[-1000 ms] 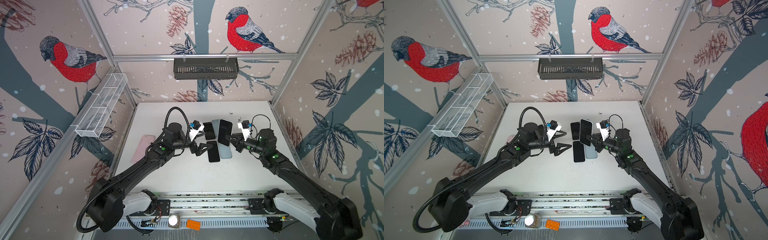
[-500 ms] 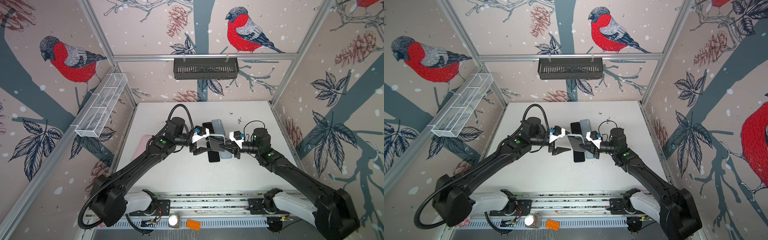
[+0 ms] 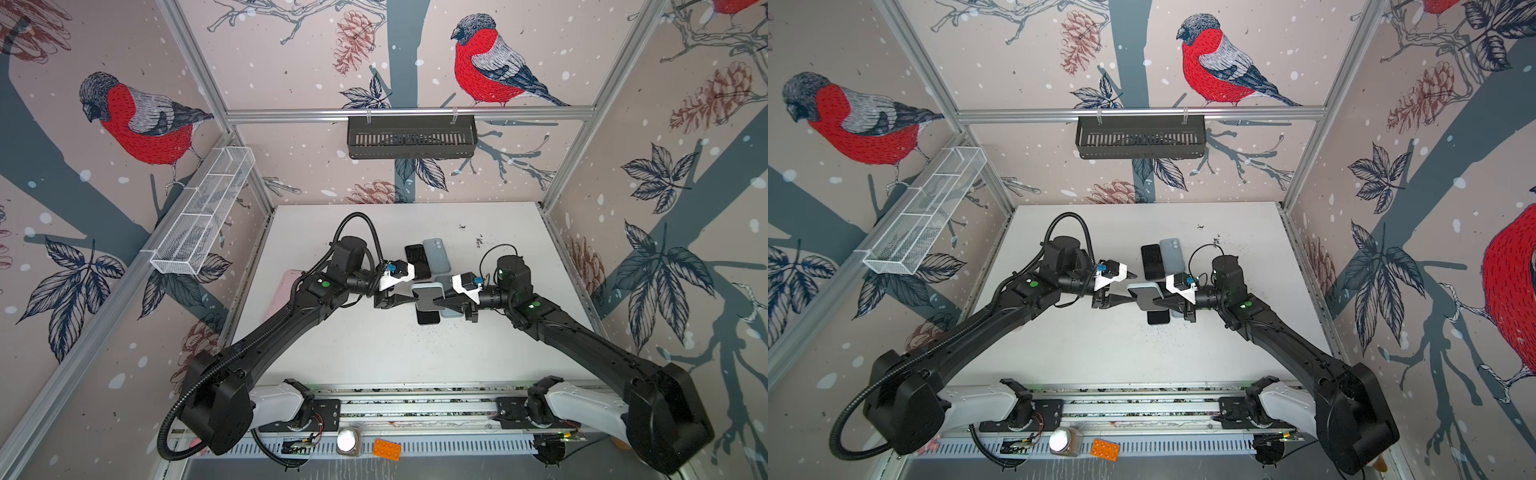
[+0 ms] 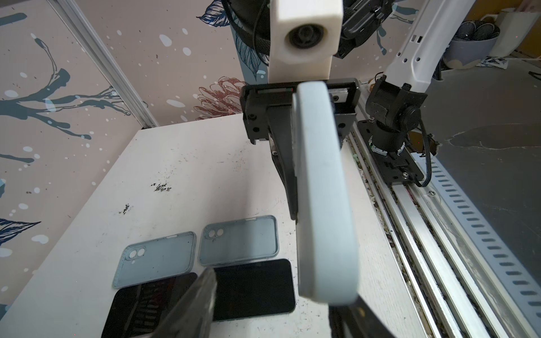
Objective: Take the phone out of the phone case
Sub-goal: Pass the phone.
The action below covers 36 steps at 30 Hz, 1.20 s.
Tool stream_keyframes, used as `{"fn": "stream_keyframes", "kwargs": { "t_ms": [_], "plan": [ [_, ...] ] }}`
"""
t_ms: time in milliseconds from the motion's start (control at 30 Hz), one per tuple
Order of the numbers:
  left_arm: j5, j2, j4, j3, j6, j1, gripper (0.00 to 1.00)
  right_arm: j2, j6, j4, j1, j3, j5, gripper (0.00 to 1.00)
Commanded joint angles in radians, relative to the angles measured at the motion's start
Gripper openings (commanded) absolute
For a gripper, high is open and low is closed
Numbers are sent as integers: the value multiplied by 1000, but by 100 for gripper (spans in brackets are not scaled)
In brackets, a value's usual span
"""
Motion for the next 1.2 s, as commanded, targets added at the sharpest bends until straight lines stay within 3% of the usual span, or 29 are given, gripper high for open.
{"fn": "stream_keyframes", "kwargs": {
  "t_ms": [0,567,633,833,867,1033,1167],
  "plan": [
    [55,9,-18,18,23,2,56,14,-19,36,9,11,-38,1],
    [96,17,-39,30,12,2,18,67,-14,56,35,22,-20,1],
    [108,15,-41,31,14,2,1,72,-16,56,35,23,-17,1],
    [123,11,-36,30,-9,3,0,78,17,94,30,16,7,2],
    [125,7,-36,29,-11,3,0,75,33,113,27,10,13,6],
    [115,-18,33,20,-115,4,0,32,240,340,4,-50,120,52],
    [-32,-47,163,22,-390,5,0,-45,422,460,-6,-91,306,81]
  ]
}}
